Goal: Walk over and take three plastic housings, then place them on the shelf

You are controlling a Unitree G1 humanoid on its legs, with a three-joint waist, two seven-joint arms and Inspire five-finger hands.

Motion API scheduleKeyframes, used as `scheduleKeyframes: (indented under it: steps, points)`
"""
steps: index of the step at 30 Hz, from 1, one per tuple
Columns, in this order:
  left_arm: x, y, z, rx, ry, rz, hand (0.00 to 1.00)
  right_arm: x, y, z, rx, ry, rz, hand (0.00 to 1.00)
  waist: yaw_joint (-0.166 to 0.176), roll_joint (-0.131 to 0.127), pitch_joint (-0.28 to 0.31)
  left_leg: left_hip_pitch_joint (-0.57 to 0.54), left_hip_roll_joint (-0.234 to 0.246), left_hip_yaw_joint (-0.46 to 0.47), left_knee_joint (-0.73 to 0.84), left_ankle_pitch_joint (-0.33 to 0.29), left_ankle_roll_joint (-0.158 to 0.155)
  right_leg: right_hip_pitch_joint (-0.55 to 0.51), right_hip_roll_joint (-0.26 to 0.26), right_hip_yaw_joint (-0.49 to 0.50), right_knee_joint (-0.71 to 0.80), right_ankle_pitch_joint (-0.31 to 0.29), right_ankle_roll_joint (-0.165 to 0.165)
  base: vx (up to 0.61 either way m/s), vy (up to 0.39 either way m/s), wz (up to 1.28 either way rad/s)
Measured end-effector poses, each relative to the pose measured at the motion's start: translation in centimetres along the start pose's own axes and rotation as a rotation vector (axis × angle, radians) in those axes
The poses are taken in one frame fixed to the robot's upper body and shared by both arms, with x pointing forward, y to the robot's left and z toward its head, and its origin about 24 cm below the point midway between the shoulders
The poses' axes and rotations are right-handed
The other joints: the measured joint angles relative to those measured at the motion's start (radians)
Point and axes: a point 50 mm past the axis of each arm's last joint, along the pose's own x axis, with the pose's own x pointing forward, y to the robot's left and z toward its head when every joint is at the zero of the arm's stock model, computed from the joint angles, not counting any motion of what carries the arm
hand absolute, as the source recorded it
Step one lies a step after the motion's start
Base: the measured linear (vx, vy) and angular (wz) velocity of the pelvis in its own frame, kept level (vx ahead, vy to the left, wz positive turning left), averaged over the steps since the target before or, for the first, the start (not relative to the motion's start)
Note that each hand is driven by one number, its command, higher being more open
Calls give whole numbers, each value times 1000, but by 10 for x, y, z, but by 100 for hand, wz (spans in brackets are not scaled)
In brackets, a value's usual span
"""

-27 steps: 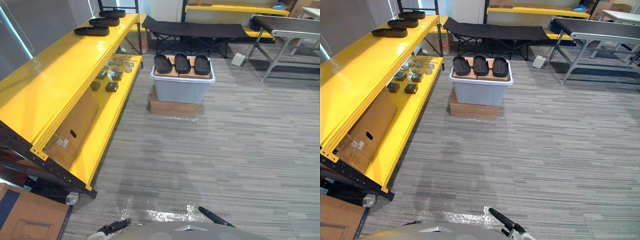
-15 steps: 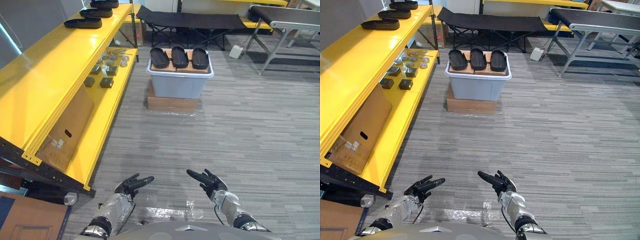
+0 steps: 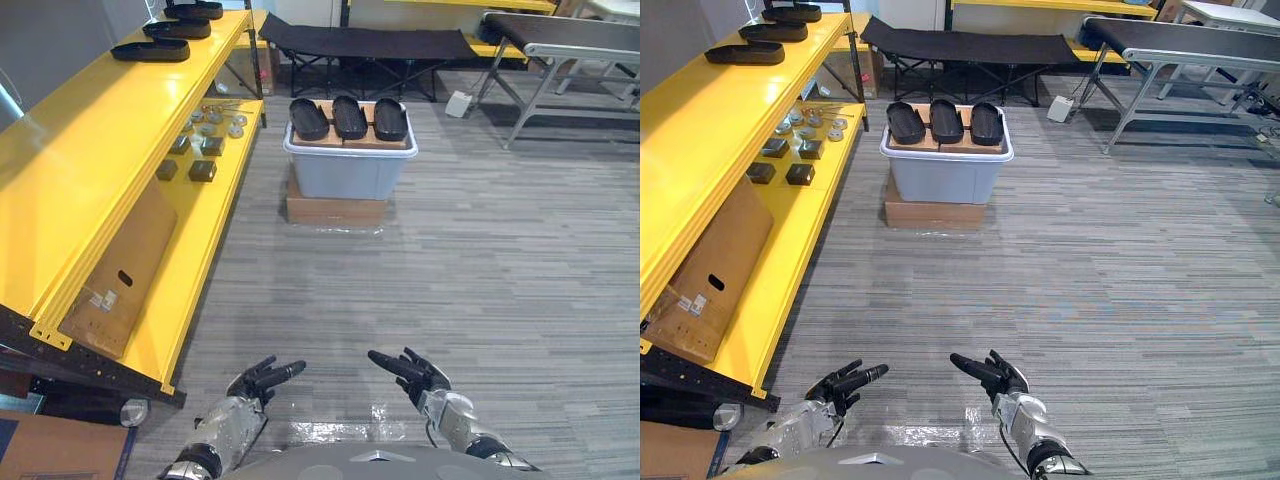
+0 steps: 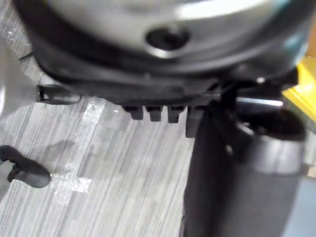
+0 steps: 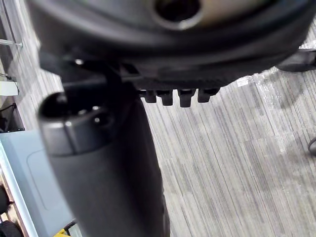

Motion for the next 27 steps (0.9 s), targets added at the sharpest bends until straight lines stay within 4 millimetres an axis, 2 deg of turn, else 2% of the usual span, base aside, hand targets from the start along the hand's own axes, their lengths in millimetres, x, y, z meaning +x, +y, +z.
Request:
scheduleKeyframes:
  steps: [5,9,18,20,21,23,24,25,26,27]
  points:
    - [-2,3,-10,-11,19,14,100,-2,-2,-5,2,4,-5,100,1,2,1,-9,0,-1,3,5,16,-6,1,0,-1,-4,-7,-70,-12,0]
    - [-5,5,-21,-25,50,32,100,-5,-6,-14,3,25,-14,100,1,7,2,-3,-2,-4,-34,32,62,-15,7,-6,3,-12,-17,-105,-14,2]
    - [-8,9,-27,-19,25,25,100,-8,-5,-26,-23,50,-14,100,4,6,3,-9,-6,-7,-43,45,72,-34,3,-6,15,-13,-21,-48,10,1]
    - [-7,8,-25,-17,13,9,100,-8,-5,-25,-23,47,-26,100,4,-3,8,-21,-13,-17,-42,27,76,-79,-30,-7,123,-60,-11,27,46,12]
    - [-7,6,-23,-13,9,-1,100,-8,-6,-25,-22,46,-36,100,1,4,10,-20,-17,-26,-42,22,82,-107,-53,-6,203,-83,1,38,61,22]
    - [-5,3,-15,3,-7,-15,100,-7,-5,-22,19,23,-51,100,6,-3,50,-22,-16,-42,15,3,102,-235,-138,12,535,-90,-17,60,87,23]
    - [-5,4,-13,14,-14,-15,100,-6,-3,-17,27,-3,-46,100,5,-12,68,-14,-19,-47,31,-7,116,-259,-158,29,609,-77,-31,61,77,21]
    - [-5,6,-10,22,-15,-8,100,-6,-1,-14,55,-33,-37,100,1,-16,92,1,-14,-61,59,-33,134,-299,-174,68,697,-95,-35,69,58,24]
    - [-5,9,-11,24,-1,6,100,-8,-1,-17,66,-39,-35,100,1,-19,94,1,5,-74,89,-59,130,-308,-154,82,667,-146,-33,110,39,31]
    - [-6,10,-11,24,5,7,100,-9,-1,-18,67,-47,-35,100,1,-19,94,0,14,-80,99,-67,128,-310,-140,82,633,-150,-33,125,40,29]
